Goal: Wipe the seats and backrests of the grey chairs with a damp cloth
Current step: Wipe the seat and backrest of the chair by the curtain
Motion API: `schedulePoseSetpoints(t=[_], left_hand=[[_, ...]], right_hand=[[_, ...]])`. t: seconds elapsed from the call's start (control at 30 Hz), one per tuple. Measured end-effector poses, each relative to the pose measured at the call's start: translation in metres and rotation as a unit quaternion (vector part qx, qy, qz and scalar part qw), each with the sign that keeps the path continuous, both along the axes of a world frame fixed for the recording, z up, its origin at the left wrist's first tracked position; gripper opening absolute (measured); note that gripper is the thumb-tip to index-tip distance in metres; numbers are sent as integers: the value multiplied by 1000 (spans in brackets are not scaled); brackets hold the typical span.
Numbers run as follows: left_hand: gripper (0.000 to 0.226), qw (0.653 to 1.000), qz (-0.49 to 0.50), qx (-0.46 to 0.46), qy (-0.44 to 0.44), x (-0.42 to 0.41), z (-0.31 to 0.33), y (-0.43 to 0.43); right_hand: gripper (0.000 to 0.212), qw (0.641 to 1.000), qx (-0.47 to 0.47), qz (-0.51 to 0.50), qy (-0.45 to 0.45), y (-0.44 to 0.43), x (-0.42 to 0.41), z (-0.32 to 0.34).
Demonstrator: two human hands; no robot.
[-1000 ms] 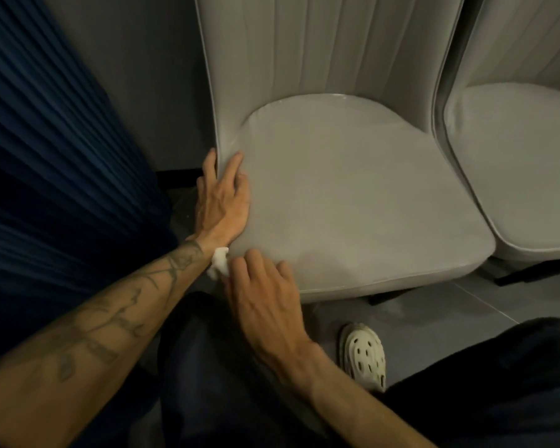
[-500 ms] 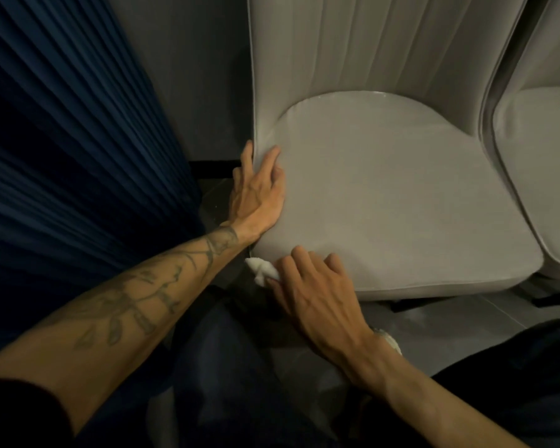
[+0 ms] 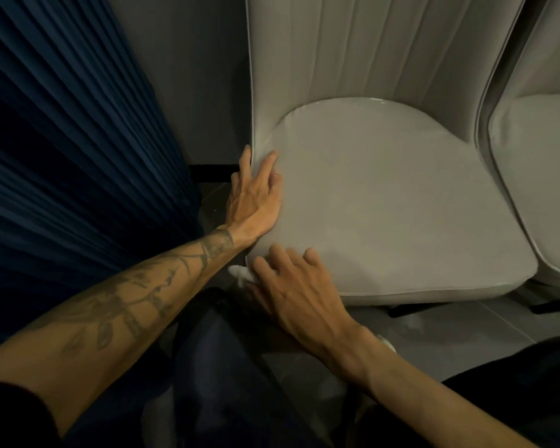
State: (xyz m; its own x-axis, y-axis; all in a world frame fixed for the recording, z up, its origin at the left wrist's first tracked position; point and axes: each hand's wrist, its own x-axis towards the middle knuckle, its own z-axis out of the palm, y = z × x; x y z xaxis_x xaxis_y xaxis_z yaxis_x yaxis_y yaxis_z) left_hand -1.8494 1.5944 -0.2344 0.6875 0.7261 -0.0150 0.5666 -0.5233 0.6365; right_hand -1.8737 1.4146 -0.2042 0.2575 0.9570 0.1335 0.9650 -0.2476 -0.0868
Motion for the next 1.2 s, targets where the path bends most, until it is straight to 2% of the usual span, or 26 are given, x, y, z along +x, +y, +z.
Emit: schedulePoseSetpoints(t=[0.07,0.17,0.27,0.33,0.47,0.53,0.6,0.73,0.83,0.9,1.0,1.1,1.2], left_hand=[[47,1000,3,5,-3,1,0,0],[48,1000,-2,14,-6,1,0,0],[49,1000,-8,23,7,0,3,-1],[49,999,-14,29,17,0,8,-3],[49,995,-17,73,59,4,14,-4],[46,985,-21,160,65,8,17,-3],[40,967,-40,248,49,15,18,1],[27,943,-101,316,34,42,22,14],[26,943,-102,317,14,52,18,21],[26,948,-84,307,-14,51,10,22],[28,951,-67,300,-36,52,3,22],[29,953,-56,294,-53,55,2,19],[31,952,-51,297,-57,56,1,16]], right_hand=[[26,999,15,-35,4,-21,22,0],[28,992,-13,-123,-12,-43,70,3],[29,969,4,-246,-7,-32,129,8],[31,956,15,-292,8,-6,154,9],[30,979,43,-195,41,38,148,-1],[28,985,43,-166,31,36,160,-1],[27,979,54,-198,17,28,195,1],[32,938,70,-339,-28,17,283,4],[33,892,122,-434,-23,12,330,5],[26,869,184,-459,-6,15,340,3],[17,877,220,-427,5,24,341,-8],[17,880,220,-420,33,40,347,-11],[19,898,207,-383,61,61,349,-5]])
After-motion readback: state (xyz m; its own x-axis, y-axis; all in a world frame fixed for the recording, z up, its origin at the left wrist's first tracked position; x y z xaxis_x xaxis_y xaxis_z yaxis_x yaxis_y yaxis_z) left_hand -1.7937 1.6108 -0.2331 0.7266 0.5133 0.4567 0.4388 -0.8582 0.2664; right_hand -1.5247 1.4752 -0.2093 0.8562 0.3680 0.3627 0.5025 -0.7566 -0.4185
